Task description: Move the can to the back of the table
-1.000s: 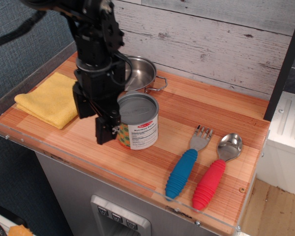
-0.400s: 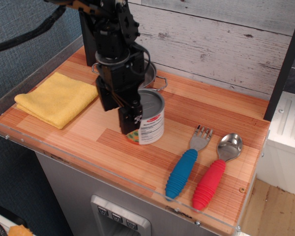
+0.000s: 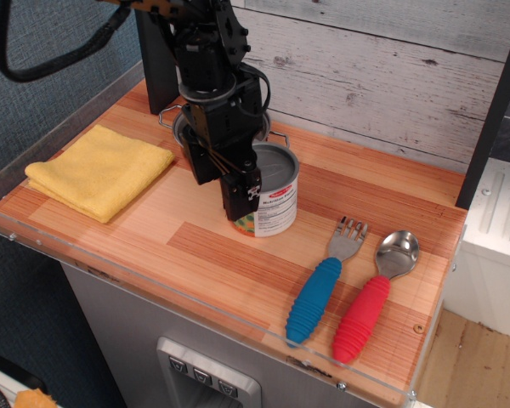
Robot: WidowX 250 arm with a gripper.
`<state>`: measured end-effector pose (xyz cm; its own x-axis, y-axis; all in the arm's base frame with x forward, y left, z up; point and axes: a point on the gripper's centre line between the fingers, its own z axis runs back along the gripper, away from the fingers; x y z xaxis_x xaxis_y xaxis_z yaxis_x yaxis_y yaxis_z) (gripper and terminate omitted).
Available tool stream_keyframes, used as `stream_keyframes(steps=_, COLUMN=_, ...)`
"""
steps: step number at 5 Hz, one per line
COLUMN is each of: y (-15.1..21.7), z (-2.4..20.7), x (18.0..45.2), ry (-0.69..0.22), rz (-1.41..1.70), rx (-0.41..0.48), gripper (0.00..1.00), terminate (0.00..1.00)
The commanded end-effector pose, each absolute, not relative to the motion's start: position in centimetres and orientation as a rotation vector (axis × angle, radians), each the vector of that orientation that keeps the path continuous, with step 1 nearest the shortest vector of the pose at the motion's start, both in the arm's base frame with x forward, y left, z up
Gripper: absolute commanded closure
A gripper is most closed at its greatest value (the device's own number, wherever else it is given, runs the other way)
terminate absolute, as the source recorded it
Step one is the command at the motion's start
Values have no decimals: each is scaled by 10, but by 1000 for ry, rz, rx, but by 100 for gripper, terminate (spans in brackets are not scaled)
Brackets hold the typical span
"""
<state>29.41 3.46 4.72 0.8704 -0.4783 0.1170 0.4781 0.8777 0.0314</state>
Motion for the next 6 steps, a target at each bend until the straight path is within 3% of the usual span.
stream_keyframes(steps=1, y=30, z=58, x=309, ry=-155, rz=-508, rx=4, gripper=0, terminate=0)
stream_keyframes(steps=6, y=-10, z=59, x=348, ry=-177, rz=-545, rx=-25, gripper=0, terminate=0)
